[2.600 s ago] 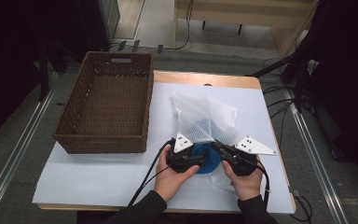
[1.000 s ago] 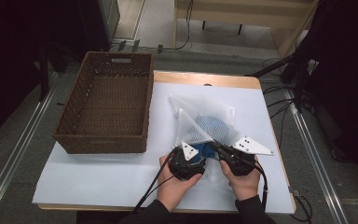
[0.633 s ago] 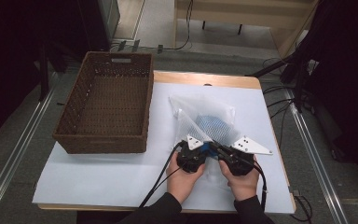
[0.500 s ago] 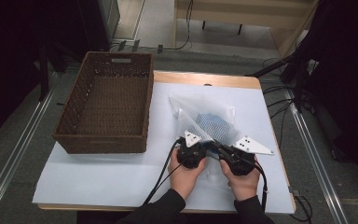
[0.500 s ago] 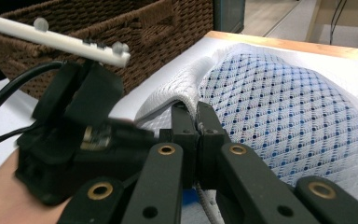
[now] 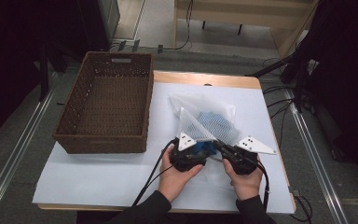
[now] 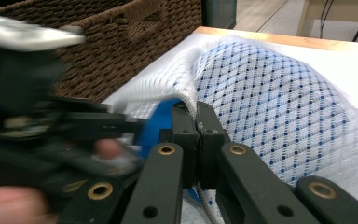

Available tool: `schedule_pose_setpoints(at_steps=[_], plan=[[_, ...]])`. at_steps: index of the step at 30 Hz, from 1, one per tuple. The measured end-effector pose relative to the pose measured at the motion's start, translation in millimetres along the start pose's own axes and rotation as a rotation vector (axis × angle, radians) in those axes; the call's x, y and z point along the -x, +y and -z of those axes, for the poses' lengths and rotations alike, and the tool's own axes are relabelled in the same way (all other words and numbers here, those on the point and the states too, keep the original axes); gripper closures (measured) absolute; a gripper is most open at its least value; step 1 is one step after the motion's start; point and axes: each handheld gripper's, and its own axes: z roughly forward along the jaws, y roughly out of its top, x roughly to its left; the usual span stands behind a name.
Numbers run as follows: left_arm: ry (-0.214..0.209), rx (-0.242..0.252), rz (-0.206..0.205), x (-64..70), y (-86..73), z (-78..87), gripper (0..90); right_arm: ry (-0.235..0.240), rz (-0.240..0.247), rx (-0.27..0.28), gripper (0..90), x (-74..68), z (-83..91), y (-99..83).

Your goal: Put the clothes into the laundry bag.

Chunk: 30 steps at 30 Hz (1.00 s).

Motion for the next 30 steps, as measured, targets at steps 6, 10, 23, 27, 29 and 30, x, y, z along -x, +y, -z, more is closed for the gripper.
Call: schedule_pose_setpoints(at_steps=[6,10,23,27,29,30], plan=[[0.059,0.018,-0.070,-11.7,-20.2,46.3,35.1,0.000,0.010,0.000,90.0,1.4,0.7,-0.1],[0.126,-0.039,-0.054,-26.7,-37.2,57.3,34.8,0.001,0.016,-0.004,90.0,0.7,1.6,-1.4],[0.040,-0.191,0.042,-43.6,-39.4,49.8,82.5,-0.011,0.071,-0.144,90.0,4.9,-17.1,-17.6],[-0.048,-0.195,0.081,-48.0,-42.1,56.3,89.6,-0.045,0.089,-0.227,90.0,14.6,-25.4,-28.2],[-0.093,-0.206,0.107,-50.8,-44.1,60.4,89.9,-0.041,0.076,-0.257,90.0,21.8,-28.5,-33.4],[-0.119,-0.210,0.123,-52.4,-45.5,62.9,90.0,-0.050,0.078,-0.273,90.0,23.5,-29.2,-34.9]])
